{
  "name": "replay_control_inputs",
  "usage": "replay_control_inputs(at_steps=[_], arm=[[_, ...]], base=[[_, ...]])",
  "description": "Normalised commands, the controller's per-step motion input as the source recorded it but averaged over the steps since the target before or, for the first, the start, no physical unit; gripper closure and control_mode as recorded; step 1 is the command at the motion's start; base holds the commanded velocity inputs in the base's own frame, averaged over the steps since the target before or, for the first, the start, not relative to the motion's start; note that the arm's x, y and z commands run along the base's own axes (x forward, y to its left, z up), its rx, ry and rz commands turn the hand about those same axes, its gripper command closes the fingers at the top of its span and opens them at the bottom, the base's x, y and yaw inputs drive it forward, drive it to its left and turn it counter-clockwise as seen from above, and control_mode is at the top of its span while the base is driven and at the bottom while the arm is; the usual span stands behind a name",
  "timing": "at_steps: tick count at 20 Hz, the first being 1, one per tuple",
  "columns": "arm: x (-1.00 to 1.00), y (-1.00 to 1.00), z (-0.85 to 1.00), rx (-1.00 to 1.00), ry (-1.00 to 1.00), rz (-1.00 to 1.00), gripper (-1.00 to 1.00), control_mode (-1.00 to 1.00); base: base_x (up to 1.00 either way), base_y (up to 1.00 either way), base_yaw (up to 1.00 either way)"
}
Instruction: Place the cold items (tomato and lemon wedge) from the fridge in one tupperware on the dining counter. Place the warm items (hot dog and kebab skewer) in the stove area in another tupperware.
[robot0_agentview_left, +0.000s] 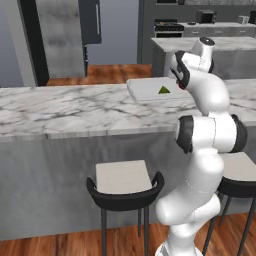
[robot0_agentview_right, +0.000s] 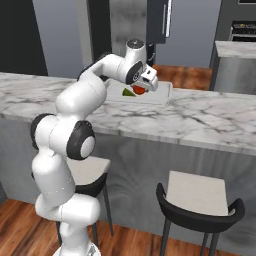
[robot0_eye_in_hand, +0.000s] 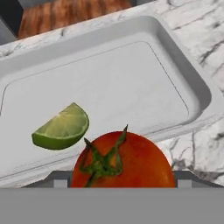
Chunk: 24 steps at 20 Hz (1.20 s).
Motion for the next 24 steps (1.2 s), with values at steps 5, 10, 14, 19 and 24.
replay_control_inputs(at_steps=[5,10,14,19,24], arm=[[0.61,-0.08,-0.34,-0.02,0.00,0.07,1.00,-1.00],[0.68,-0.04,-0.51,-0.06,0.00,0.07,1.00,-1.00],[0.76,-0.04,-0.33,-0.04,0.04,0.08,1.00,-1.00],[0.76,-0.05,-0.27,-0.02,0.02,0.07,1.00,-1.00],[0.17,0.00,-0.14,-0.04,-0.06,0.02,-1.00,-1.00]], base=[[0.00,0.00,0.00],[0.00,0.00,0.00],[0.00,0.00,0.00],[0.00,0.00,0.00],[0.00,0.00,0.00]])
